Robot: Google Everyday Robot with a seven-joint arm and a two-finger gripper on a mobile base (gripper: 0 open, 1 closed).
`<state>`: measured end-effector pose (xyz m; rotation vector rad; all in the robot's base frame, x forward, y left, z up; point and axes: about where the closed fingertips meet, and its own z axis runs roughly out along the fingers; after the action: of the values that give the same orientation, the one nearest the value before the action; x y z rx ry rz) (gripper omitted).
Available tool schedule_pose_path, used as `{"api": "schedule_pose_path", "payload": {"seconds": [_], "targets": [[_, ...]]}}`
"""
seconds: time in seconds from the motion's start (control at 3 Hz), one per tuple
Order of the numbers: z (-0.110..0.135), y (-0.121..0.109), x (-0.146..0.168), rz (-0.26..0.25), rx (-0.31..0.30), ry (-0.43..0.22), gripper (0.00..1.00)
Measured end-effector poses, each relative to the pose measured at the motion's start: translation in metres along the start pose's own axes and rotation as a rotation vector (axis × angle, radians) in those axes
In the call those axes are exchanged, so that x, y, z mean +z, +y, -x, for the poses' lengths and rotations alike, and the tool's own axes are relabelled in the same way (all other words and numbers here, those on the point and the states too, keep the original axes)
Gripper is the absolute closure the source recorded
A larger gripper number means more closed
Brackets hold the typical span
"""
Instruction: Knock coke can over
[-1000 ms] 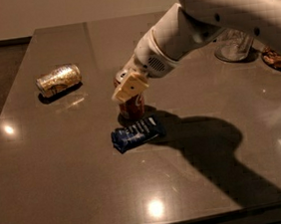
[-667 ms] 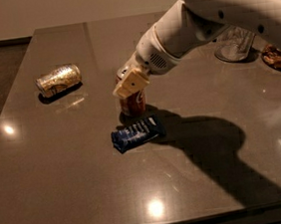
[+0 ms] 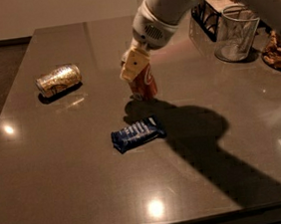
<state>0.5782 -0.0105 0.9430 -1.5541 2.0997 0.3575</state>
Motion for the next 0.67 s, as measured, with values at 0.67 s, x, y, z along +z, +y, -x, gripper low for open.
{"api": "schedule_pose_path", "payload": {"seconds": [0.67], "targets": [[-0.0135, -0.0144, 0.0148, 0.035, -0.128, 0.295, 1.0]]}}
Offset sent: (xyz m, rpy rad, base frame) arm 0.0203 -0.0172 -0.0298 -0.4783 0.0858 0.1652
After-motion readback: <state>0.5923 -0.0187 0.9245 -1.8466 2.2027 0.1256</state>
